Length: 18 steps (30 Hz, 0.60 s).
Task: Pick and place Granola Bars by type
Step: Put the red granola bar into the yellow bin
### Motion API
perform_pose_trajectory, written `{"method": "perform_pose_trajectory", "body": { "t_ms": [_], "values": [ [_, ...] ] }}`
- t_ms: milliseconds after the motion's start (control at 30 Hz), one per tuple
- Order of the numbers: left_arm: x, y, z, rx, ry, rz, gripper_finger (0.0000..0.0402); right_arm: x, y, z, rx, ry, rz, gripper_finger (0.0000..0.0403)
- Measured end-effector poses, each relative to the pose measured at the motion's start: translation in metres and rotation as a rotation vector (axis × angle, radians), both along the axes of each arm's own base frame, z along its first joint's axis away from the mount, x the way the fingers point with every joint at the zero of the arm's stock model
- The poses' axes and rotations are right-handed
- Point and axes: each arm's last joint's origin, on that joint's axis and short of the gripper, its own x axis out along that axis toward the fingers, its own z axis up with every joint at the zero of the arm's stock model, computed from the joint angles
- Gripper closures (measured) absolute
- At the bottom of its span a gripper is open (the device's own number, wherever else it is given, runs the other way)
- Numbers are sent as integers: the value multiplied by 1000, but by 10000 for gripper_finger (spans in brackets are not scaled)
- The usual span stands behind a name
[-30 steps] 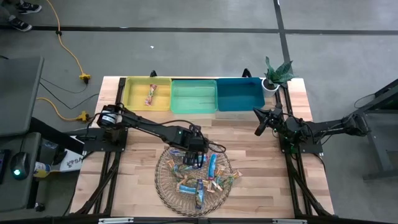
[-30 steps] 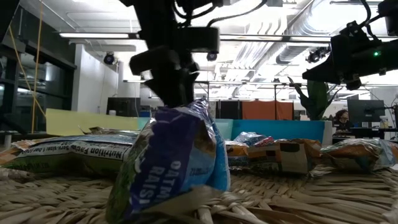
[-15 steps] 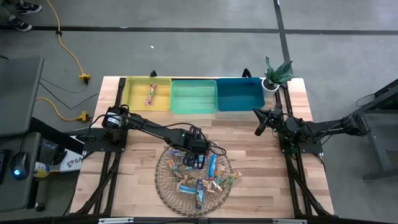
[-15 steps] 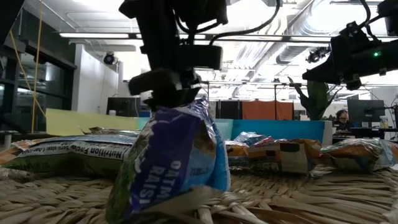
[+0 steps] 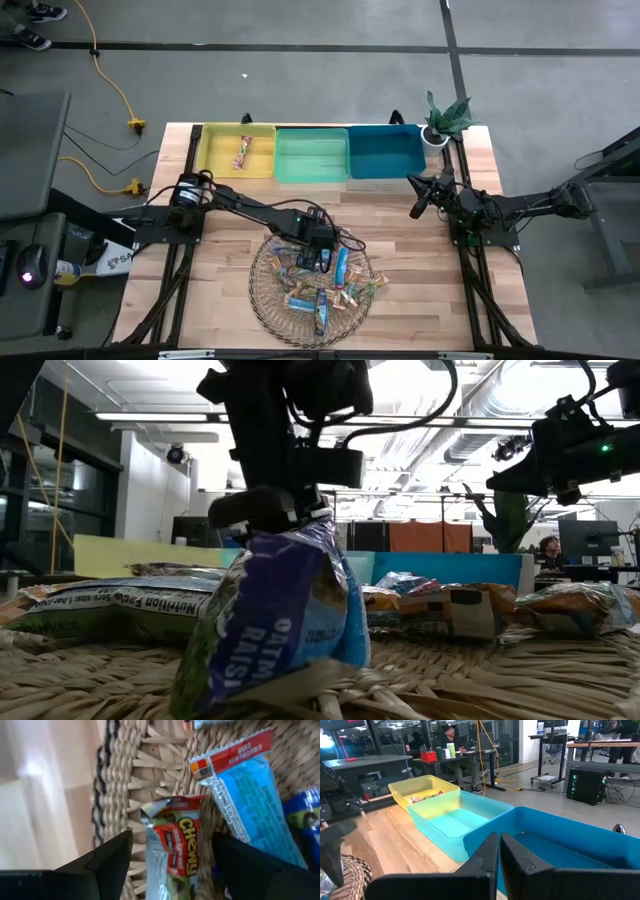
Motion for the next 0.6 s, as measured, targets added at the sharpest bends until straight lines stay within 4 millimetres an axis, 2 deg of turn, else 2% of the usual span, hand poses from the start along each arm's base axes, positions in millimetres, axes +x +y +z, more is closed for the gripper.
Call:
{"method": "perform_pose_trajectory", "body": {
  "t_ms": [233,600],
  "values": [
    [3,-1,-9,2,9,4,151,0,0,0,0,0,0,402],
    [3,-2,-11,-4,16,0,259,0,0,0,0,0,0,402]
  ]
}}
